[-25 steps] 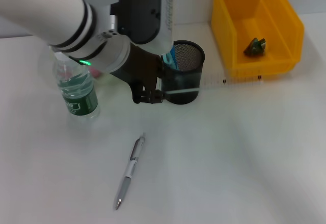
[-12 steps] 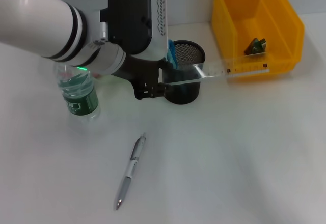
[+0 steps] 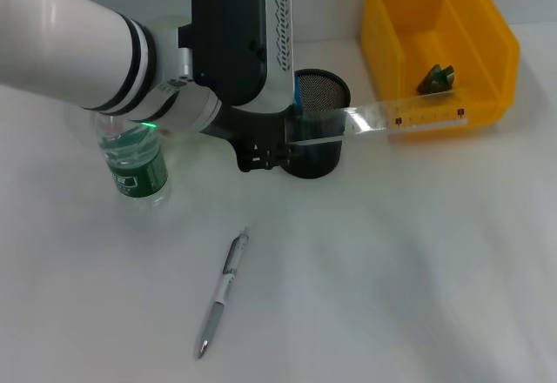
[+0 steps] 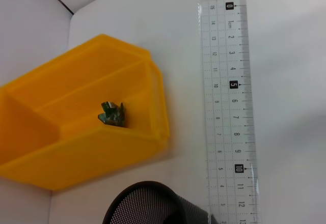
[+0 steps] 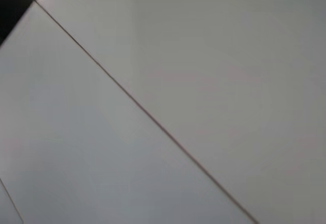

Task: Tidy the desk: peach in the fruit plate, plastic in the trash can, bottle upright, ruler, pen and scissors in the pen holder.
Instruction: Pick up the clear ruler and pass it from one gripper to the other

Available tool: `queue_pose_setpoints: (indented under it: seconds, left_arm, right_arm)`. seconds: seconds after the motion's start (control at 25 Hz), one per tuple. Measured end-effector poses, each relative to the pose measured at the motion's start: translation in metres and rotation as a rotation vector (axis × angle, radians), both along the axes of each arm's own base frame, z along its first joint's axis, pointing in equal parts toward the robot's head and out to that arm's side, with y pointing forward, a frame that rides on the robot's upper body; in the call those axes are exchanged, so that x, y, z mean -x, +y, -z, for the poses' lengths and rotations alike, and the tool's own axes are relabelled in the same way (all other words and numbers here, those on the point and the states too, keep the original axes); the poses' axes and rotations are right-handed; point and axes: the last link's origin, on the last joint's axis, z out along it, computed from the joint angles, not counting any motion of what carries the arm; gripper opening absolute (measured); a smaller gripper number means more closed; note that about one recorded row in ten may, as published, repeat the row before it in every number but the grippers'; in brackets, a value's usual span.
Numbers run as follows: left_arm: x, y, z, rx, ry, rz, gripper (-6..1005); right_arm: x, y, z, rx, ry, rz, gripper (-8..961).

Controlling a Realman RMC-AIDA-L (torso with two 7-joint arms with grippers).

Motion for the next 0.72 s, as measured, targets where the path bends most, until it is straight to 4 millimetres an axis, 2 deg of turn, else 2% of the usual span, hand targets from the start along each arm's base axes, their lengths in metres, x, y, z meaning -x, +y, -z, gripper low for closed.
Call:
queue_pose_setpoints:
  seconds: [0.72]
  left_arm:
    - [0.003,-0.004,0.005,-0.005,0.027,0.026,482]
  right_arm:
    - [0.020,0.012,0.031,0.126,-0.012,-0.017,662]
